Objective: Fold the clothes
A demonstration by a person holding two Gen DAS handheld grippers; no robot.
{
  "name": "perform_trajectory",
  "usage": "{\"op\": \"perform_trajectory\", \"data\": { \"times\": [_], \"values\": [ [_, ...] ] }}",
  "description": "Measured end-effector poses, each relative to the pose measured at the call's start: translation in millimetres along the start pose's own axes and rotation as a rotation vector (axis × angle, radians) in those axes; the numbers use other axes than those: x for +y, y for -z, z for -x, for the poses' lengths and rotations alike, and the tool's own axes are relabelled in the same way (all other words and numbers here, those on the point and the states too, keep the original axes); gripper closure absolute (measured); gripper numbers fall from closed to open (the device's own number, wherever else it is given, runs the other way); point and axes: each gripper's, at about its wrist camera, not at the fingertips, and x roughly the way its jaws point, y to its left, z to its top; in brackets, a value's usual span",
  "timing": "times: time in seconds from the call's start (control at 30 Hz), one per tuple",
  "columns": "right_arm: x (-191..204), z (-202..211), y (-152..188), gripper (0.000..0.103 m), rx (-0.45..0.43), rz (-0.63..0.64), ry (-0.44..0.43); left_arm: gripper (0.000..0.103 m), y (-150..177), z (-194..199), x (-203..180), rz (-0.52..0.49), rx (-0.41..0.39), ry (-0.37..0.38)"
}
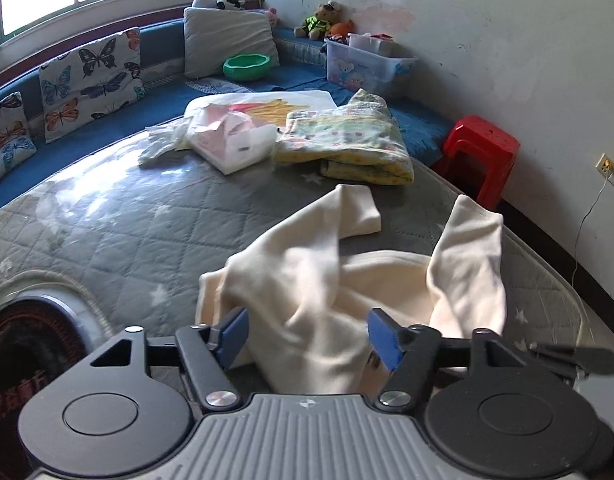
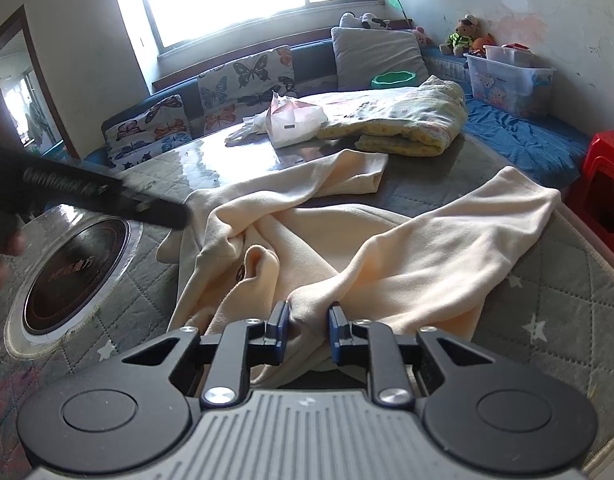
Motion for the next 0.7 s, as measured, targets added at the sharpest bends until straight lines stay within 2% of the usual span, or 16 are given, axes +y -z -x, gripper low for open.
{"op": "perform_trajectory", "data": {
  "times": [0.17, 0.2, 0.23, 0.27, 0.33, 0.37, 0.43, 0.7],
  "values": [
    [-1.4, -3.0, -2.4, 0.083, 0.000, -0.020, -0.011, 0.035, -5.0, -29.9, -7.5, 0.016, 0.059, -0.042],
    [-2.0, -3.8, -2.3, 0.083, 0.000, -0.023, -0.012, 0.046, -4.0, -34.0, -6.9, 0.014, 0.067, -0.036],
    [-2.5, -4.3, -1.9, 0.083, 0.001, -0.023, -0.014, 0.075, -2.9, -38.0, -6.1, 0.013, 0.075, -0.029],
    [-2.7, -4.4, -1.3, 0.083, 0.000, -0.019, -0.015, 0.086, -1.4, -40.0, -3.1, 0.017, 0.086, -0.018],
    [-2.6, -3.5, 0.0, 0.086, -0.006, -0.007, -0.019, 0.096, 1.9, -40.1, 2.8, 0.020, 0.088, -0.005],
    [-2.6, -1.6, 1.0, 0.091, -0.015, 0.003, -0.026, 0.096, 3.6, -38.1, 5.6, 0.017, 0.078, -0.003],
    [-2.8, 2.0, 1.9, 0.095, -0.029, 0.011, -0.032, 0.097, 5.8, -29.5, 13.5, 0.024, 0.057, 0.001],
    [-1.9, 29.0, 3.7, 0.096, -0.087, 0.016, -0.040, 0.098, 17.2, 24.3, 52.2, 0.074, -0.041, -0.006]
  ]
}}
